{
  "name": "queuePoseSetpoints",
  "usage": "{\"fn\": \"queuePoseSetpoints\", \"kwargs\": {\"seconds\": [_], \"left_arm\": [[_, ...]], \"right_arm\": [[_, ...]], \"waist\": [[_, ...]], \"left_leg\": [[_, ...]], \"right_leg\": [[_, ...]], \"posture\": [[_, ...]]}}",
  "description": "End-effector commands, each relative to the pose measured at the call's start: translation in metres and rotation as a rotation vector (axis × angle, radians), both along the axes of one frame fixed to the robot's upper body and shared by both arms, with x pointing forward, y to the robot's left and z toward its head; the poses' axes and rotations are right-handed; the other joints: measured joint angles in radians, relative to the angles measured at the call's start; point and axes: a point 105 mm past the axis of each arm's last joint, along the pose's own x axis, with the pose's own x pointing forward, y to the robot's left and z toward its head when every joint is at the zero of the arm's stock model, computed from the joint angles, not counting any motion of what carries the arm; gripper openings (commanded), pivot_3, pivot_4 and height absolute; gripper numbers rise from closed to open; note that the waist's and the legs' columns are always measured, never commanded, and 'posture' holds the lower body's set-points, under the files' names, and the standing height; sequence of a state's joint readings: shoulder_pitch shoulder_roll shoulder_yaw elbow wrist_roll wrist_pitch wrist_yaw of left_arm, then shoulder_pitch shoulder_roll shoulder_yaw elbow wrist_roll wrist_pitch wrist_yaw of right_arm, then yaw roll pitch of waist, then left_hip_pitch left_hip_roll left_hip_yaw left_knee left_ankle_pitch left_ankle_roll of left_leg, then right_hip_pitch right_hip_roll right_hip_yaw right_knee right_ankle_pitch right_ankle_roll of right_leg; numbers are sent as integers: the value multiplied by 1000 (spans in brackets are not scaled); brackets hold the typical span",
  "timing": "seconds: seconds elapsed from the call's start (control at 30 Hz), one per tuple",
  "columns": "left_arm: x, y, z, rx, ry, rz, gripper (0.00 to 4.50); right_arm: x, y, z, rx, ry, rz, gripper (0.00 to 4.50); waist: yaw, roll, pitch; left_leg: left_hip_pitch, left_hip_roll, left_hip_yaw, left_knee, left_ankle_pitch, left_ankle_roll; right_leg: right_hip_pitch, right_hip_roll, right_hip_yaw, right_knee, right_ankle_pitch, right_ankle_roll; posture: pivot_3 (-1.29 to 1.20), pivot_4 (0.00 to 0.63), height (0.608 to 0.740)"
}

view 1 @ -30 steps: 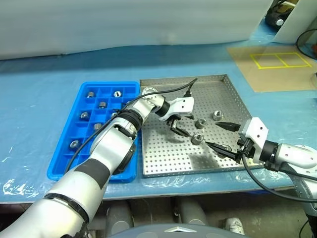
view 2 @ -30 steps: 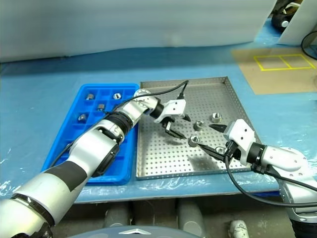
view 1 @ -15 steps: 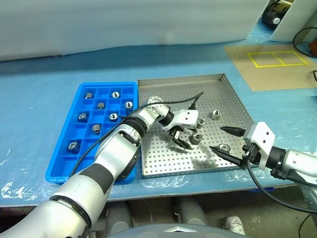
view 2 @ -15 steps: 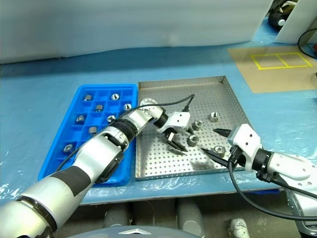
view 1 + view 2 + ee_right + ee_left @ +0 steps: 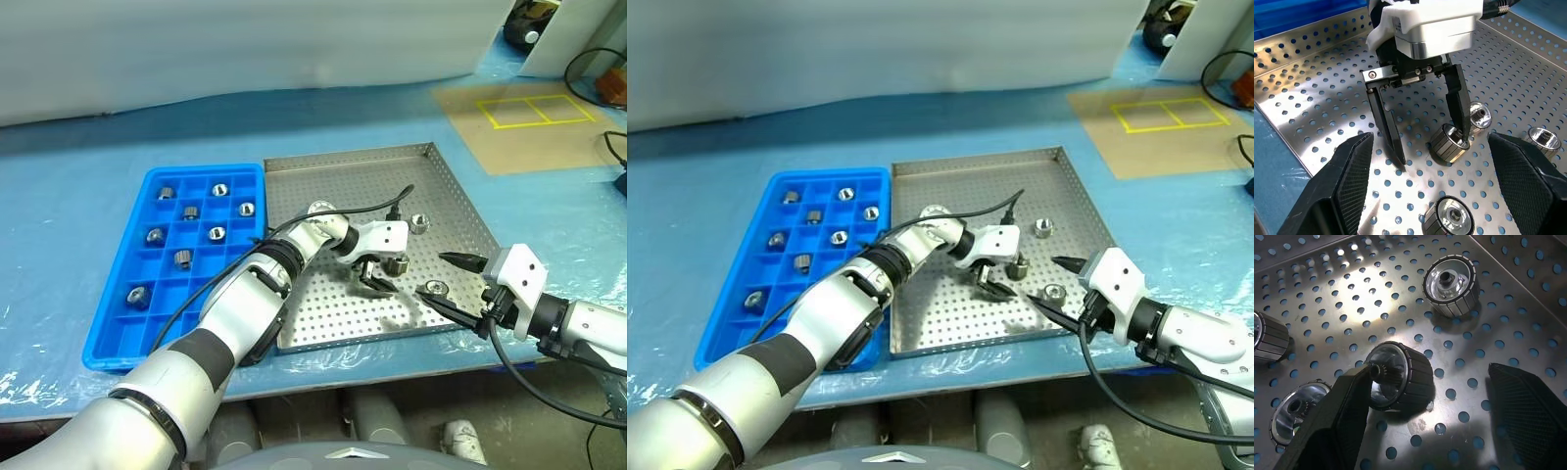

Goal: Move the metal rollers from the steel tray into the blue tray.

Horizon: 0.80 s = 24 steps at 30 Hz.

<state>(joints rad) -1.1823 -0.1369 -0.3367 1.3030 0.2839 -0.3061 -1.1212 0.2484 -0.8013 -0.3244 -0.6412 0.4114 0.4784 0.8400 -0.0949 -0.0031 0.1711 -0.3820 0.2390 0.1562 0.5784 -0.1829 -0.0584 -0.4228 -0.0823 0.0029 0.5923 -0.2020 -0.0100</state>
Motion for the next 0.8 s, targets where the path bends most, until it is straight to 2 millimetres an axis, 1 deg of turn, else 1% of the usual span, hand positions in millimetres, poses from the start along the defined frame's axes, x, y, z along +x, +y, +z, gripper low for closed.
{"fn": "queuePoseSetpoints", "kwargs": {"seconds": [0.03,0.27,0.37,0.47,0.5,0.8], "left_arm": [[0,3,-9,54,-3,2,3936],[-1,8,-14,83,-32,-19,3936],[3,9,-13,70,-39,7,3936],[4,12,-14,79,-42,9,3319],[5,13,-15,91,-52,7,3035],[4,14,-14,94,-49,-5,3035]], "right_arm": [[-2,3,13,-5,-54,10,3855],[1,4,15,-2,-62,11,3855],[3,5,15,1,-64,15,3855],[4,5,15,2,-65,18,3855],[5,5,15,2,-65,19,3855],[8,6,17,0,-74,28,3855]], "waist": [[-7,1,-1],[-30,1,-3],[-34,1,-3],[-34,1,-4],[-35,1,-4],[-48,2,-5]], "left_leg": [[0,0,0,0,0,1],[-2,-7,0,0,-3,7],[-2,-10,0,1,-5,9],[-2,-12,0,1,-5,10],[-2,-12,0,1,-5,10],[-2,-12,0,1,-5,11]], "right_leg": [[1,0,0,-3,1,1],[2,-8,-2,-7,1,2],[3,-11,-1,-7,1,2],[3,-12,-1,-8,1,2],[3,-13,-1,-7,1,2],[4,-13,-2,-8,1,3]], "posture": [[-672,150,740],[-658,150,740],[-650,150,740],[-644,150,740],[-643,150,740],[-633,150,740]]}}
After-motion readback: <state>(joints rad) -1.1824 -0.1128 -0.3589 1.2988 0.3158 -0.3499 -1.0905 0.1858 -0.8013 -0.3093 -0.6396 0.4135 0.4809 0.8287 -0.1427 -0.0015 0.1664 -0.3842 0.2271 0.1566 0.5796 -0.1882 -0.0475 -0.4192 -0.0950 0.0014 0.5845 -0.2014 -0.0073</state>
